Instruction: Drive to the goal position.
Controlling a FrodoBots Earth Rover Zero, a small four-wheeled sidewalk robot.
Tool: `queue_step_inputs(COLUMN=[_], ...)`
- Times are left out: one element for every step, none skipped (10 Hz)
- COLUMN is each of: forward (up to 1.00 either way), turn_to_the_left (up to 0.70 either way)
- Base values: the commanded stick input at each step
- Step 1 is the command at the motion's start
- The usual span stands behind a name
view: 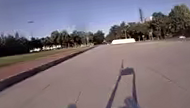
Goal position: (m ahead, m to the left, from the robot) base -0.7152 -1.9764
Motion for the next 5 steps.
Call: queue_step_inputs(forward=[1.0, 1.0, 1.0, 1.0, 1.0], turn_to_the_left=[-0.27, -0.27, -0.27, -0.27, -0.27])
